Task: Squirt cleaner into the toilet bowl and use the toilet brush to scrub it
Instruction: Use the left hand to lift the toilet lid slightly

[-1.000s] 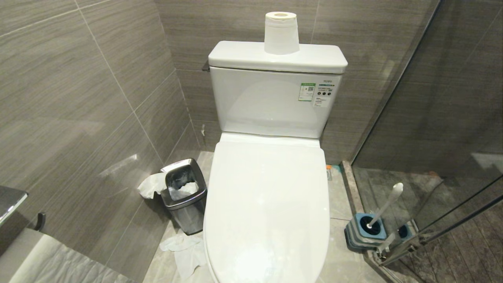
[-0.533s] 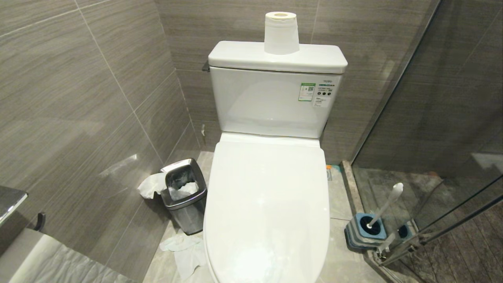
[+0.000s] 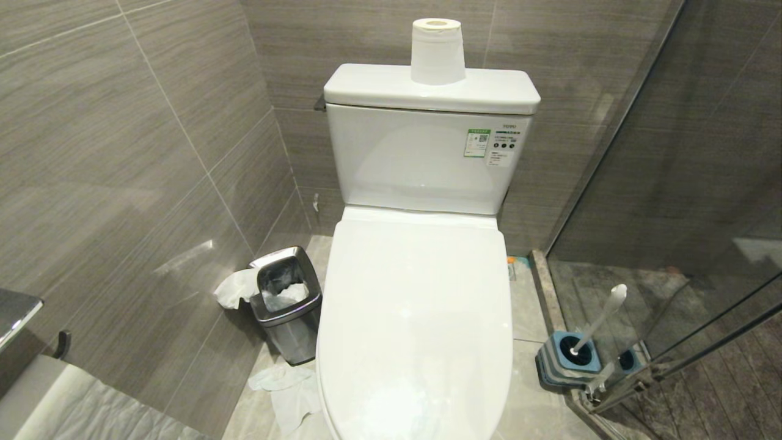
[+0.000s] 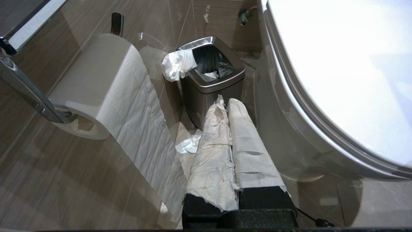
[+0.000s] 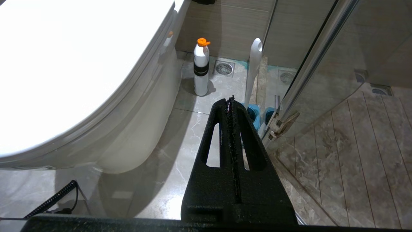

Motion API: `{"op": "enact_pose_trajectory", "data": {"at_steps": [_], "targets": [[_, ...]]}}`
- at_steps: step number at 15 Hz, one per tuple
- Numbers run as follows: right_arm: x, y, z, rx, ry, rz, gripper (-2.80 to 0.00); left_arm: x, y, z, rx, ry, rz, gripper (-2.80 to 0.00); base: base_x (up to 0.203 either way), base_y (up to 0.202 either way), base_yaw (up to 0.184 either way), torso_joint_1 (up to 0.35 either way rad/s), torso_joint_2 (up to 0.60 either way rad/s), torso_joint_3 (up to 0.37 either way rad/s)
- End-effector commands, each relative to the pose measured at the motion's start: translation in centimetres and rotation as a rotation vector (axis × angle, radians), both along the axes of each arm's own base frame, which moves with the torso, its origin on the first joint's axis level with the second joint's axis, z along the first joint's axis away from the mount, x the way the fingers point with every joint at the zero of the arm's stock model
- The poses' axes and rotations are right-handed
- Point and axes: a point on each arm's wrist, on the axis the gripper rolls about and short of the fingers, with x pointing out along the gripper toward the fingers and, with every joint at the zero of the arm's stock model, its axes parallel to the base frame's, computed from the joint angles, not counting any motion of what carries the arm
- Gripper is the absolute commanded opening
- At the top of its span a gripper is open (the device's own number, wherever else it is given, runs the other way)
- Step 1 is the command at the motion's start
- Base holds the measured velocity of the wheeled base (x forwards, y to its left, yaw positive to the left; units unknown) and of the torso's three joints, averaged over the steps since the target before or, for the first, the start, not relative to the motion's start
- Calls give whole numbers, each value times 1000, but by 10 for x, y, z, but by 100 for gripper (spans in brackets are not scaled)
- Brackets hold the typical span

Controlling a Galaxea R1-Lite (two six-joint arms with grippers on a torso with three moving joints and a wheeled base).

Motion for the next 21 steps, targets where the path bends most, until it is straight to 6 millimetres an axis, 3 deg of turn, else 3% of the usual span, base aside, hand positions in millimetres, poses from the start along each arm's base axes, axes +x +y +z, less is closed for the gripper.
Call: {"op": "enact_pose_trajectory", "data": {"at_steps": [1, 10, 12, 17, 19, 21], "targets": [[0, 0, 0, 0, 0, 0, -280, 0, 0, 0, 0, 1, 0, -280, 0, 0, 0, 0, 0, 0], [0, 0, 0, 0, 1, 0, -280, -1, 0, 5, 59, -31, -20, -280, 0, 0, 0, 0, 0, 0], [0, 0, 0, 0, -1, 0, -280, -9, -2, 27, 96, -98, -98, -280, 0, 0, 0, 0, 0, 0], [0, 0, 0, 0, 1, 0, -280, -23, -4, 59, 168, -200, -177, -280, 0, 0, 0, 0, 0, 0], [0, 0, 0, 0, 0, 0, -280, -27, -4, 84, 172, -201, -186, -280, 0, 0, 0, 0, 0, 0], [0, 0, 0, 0, 0, 0, -280, -23, -4, 123, 172, -179, -186, -280, 0, 0, 0, 0, 0, 0]]}}
